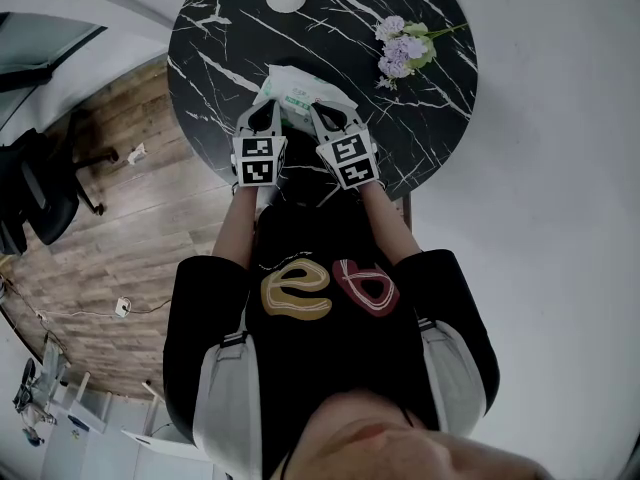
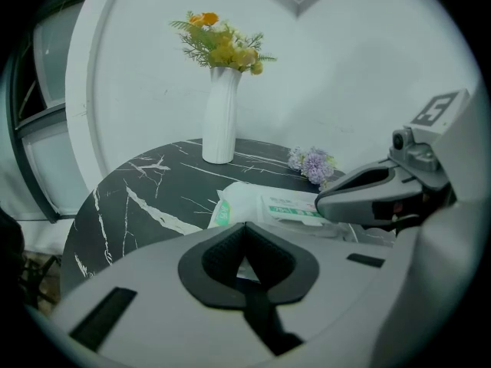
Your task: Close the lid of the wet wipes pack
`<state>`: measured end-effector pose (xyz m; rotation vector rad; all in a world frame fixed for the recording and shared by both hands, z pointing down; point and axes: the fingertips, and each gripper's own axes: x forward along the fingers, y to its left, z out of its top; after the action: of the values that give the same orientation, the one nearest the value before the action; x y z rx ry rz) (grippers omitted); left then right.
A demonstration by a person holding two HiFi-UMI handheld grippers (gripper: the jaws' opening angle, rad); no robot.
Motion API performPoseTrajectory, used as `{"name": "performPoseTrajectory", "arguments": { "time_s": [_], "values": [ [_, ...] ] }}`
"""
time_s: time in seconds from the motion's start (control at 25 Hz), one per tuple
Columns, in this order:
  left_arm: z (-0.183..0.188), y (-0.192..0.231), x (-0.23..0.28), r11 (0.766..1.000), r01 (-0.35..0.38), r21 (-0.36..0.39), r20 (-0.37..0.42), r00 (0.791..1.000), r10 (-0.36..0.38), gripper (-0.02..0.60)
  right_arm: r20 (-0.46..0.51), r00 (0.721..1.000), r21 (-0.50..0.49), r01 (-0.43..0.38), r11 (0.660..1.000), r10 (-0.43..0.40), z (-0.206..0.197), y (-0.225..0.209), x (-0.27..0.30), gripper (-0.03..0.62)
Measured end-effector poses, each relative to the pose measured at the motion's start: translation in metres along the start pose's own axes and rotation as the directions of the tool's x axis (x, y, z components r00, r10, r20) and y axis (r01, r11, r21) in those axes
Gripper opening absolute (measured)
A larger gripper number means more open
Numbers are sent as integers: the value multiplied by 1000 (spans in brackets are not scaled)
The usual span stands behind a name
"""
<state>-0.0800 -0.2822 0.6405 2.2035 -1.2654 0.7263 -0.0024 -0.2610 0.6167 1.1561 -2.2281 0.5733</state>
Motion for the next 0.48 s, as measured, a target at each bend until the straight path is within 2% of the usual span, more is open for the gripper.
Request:
{"name": "performPoseTrajectory", "arguments": {
  "time_s": [0.48],
  "values": [
    [0,-1,0,1000,-1,1,-1,1000,1,17,-30,1000,-19,-8,1000,8,-6,2,3,11]
  ]
}}
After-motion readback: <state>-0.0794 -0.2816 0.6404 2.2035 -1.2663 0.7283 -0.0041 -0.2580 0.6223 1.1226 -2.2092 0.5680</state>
